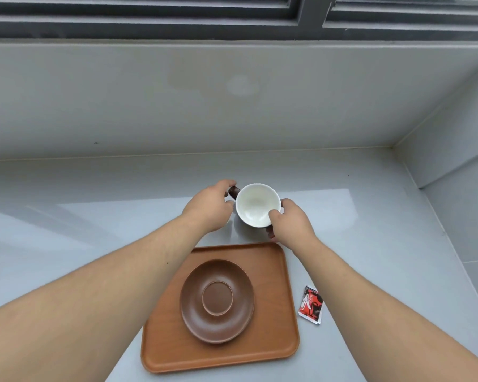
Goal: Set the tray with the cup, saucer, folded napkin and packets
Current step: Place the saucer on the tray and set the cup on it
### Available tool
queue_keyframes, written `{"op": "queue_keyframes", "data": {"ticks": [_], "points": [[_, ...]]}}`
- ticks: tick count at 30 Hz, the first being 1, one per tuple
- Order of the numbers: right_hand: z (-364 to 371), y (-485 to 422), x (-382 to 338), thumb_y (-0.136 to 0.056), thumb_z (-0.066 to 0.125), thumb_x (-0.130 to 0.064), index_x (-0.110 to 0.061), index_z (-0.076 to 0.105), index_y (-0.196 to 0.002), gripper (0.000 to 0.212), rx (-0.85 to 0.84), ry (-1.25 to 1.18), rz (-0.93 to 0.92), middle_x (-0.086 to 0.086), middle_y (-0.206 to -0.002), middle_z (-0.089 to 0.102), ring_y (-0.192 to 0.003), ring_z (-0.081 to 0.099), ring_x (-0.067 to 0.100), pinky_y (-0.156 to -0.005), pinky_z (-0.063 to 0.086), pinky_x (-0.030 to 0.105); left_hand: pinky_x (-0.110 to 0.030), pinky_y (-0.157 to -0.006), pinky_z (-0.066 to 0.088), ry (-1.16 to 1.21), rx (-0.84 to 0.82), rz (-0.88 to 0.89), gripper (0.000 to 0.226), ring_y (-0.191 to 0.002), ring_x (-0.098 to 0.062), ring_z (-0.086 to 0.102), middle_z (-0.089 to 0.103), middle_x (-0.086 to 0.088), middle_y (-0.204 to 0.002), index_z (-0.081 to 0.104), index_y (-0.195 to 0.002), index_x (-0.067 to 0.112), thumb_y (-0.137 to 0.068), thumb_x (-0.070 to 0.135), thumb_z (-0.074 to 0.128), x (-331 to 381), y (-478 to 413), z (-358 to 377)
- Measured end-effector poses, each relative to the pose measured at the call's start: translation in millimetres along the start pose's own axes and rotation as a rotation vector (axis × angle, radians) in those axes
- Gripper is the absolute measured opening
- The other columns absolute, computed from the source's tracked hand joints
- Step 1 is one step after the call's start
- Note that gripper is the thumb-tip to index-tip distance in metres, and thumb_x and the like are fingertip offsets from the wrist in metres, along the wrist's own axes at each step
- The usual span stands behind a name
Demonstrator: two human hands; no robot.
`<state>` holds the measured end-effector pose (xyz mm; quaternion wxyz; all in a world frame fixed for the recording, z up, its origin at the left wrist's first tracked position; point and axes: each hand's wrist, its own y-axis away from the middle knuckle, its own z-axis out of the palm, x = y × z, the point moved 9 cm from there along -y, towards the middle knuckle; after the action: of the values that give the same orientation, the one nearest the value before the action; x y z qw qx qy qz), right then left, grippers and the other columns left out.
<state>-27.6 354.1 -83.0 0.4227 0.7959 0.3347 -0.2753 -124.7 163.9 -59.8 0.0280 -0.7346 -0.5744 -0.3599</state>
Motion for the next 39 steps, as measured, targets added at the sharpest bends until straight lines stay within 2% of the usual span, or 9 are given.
{"op": "queue_keyframes", "data": {"ticks": [2,6,9,11,15,19,22,31,39], "points": [[2.5,10.7,-6.9,-0.087,0.044,-0.019,-0.018,0.058,-0.1,0.019,-0.014,0.034,-0.037,0.011,-0.08,0.071,-0.059,0.07,0.025,-0.065,0.062,0.047,-0.032,-0.081,0.043,0.032,0.021,0.001,0.047,-0.113,-0.021,0.06,0.063,0.03,-0.112,0.046,-0.148,0.037,-0.101,0.027,0.048,-3.0,11.2,-8.4],[10.6,45.7,-21.8,-0.084,0.045,-0.024,-0.019,0.059,-0.095,0.018,-0.05,0.102,-0.093,0.008,-0.081,0.071,-0.06,0.071,0.022,-0.052,0.058,0.035,-0.044,-0.091,0.057,0.229,0.007,-0.072,0.036,-0.1,-0.024,0.068,0.073,0.005,-0.105,0.059,-0.13,0.037,-0.096,0.039,0.046,-22.8,49.0,-19.2],[21.2,76.3,-26.0,-0.082,0.045,-0.025,-0.023,0.058,-0.092,0.017,-0.097,0.14,-0.12,0.005,-0.079,0.07,-0.055,0.069,0.018,-0.051,0.056,0.033,-0.043,-0.078,0.061,0.421,0.008,-0.123,0.019,-0.079,-0.016,0.071,0.073,0.006,-0.089,0.062,-0.1,0.045,-0.089,0.048,0.047,-44.6,86.0,-18.0],[30.3,94.6,-23.5,-0.082,0.046,-0.026,-0.026,0.058,-0.091,0.015,-0.124,0.172,-0.132,0.003,-0.079,0.07,-0.059,0.069,0.018,-0.052,0.055,0.034,-0.039,-0.07,0.06,0.463,0.02,-0.145,0.015,-0.068,-0.006,0.071,0.073,0.011,-0.082,0.061,-0.092,0.047,-0.088,0.05,0.047,-58.3,108.7,-14.3],[45.8,121.1,-16.5,-0.085,0.047,-0.031,-0.024,0.059,-0.093,0.016,-0.137,0.335,-0.19,0.0,-0.083,0.065,-0.075,0.063,0.021,-0.063,0.053,0.037,-0.048,-0.079,0.061,0.405,0.011,-0.182,0.025,-0.076,-0.019,0.071,0.073,0.008,-0.077,0.06,-0.09,0.04,-0.085,0.058,0.044,-84.4,145.5,-2.4],[60.6,141.6,-3.5,-0.088,0.047,-0.028,-0.027,0.063,-0.114,0.031,-0.178,0.363,-0.201,-0.002,-0.097,0.069,-0.087,0.063,0.018,-0.071,0.054,0.035,-0.053,-0.079,0.062,0.396,-0.009,-0.202,0.029,-0.073,-0.021,0.07,0.072,0.006,-0.073,0.061,-0.087,0.039,-0.083,0.062,0.044,-105.7,171.0,12.2],[65.8,150.8,8.0,-0.09,0.046,-0.029,-0.023,0.059,-0.109,0.023,-0.182,0.42,-0.198,-0.001,-0.091,0.067,-0.084,0.062,0.02,-0.07,0.053,0.038,-0.049,-0.079,0.061,0.378,-0.028,-0.216,0.027,-0.073,-0.017,0.071,0.072,0.011,-0.073,0.059,-0.086,0.041,-0.084,0.063,0.044,-115.7,182.8,22.4],[77.6,158.5,18.4,-0.089,0.043,-0.03,-0.026,0.059,-0.105,0.022,-0.208,0.476,-0.198,-0.003,-0.084,0.068,-0.077,0.062,0.018,-0.069,0.055,0.041,-0.046,-0.074,0.06,0.402,-0.067,-0.256,0.018,-0.075,-0.025,0.072,0.075,-0.002,-0.076,0.056,-0.084,0.043,-0.095,0.052,0.046,-126.8,201.0,39.0],[78.2,156.1,16.0,-0.089,0.042,-0.03,-0.026,0.056,-0.1,0.019,-0.207,0.494,-0.228,-0.003,-0.08,0.066,-0.074,0.061,0.017,-0.066,0.054,0.041,-0.042,-0.073,0.059,0.421,-0.066,-0.256,0.019,-0.071,-0.02,0.073,0.075,-0.001,-0.077,0.055,-0.082,0.043,-0.096,0.053,0.046,-127.3,200.8,43.7]]}}
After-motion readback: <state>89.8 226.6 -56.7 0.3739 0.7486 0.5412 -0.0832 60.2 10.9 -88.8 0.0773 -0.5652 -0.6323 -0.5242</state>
